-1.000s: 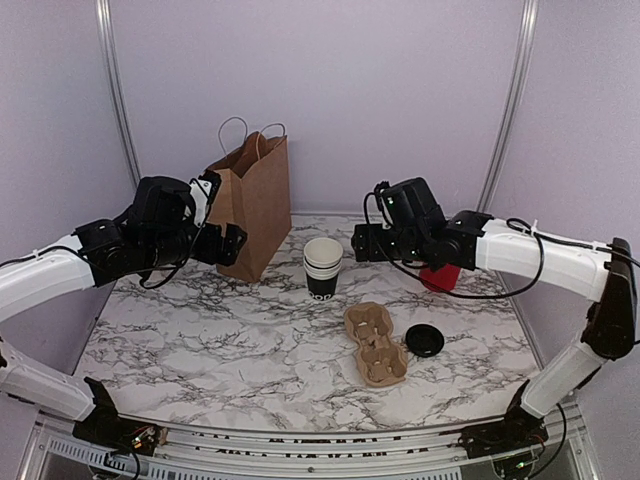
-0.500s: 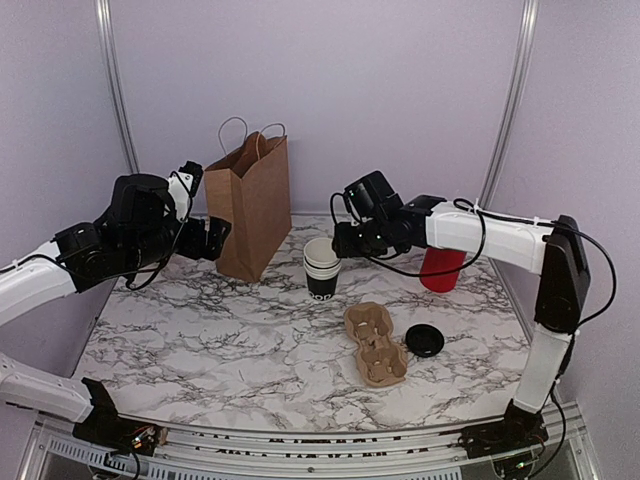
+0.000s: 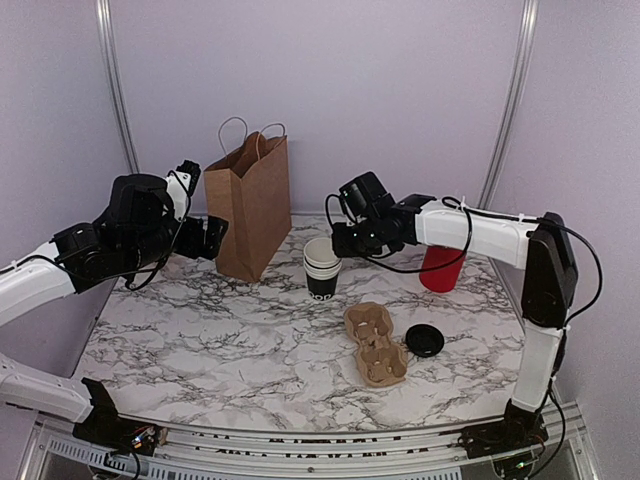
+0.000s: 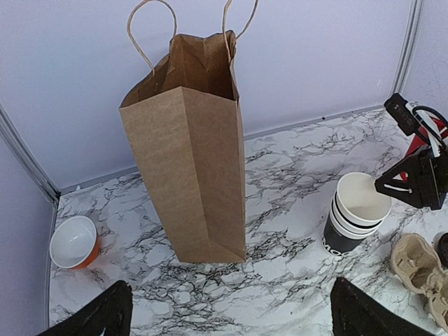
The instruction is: Pack the takeout coffee
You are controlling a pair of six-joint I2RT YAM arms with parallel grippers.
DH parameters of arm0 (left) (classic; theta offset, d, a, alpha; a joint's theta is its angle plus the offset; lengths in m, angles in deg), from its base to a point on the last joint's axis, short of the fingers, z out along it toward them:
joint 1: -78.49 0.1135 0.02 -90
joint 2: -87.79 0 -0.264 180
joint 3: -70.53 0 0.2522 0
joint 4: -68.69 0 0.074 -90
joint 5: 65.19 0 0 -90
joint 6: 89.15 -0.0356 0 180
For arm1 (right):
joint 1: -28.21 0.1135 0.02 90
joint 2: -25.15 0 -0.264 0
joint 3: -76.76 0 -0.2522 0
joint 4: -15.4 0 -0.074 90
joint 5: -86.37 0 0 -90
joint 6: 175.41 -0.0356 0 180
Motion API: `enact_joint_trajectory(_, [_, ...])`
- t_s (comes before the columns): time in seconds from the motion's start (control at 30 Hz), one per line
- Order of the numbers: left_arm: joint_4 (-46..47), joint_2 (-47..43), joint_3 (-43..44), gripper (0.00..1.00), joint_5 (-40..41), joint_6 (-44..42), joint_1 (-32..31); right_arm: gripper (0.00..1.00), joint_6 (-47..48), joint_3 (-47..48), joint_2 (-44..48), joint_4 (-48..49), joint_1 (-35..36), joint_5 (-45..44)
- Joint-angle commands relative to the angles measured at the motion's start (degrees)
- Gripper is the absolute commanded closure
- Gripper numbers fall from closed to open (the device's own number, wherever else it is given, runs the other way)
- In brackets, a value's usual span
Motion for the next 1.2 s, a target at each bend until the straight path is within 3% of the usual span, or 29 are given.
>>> enact_joint_trajectory(0.0, [0.15, -1.21, -0.40, 0.01, 0.51, -0.64, 0.13, 0.72, -0.58, 1.78, -1.24, 0.76, -0.45, 0.12])
enact_joint_trajectory(0.27, [-3.66, -0.80, 2.34, 0.01, -3.06, 2.40, 0.13, 0.82, -1.27, 1.66, -1.61, 2.66, -0.43, 1.63])
enact_joint_trajectory(0.63, [-2.21, -1.31, -2.18, 0.01, -0.17, 1.00, 0.13, 1.00, -1.43, 2.09, -1.31, 2.52, -0.43, 2.20])
enact_joint_trajectory(1.17, [-1.71, -1.58, -2.90, 0.01, 0.25, 0.15, 0.13, 1.00, -2.25, 4.66, 1.19, 1.99, -0.42, 3.43])
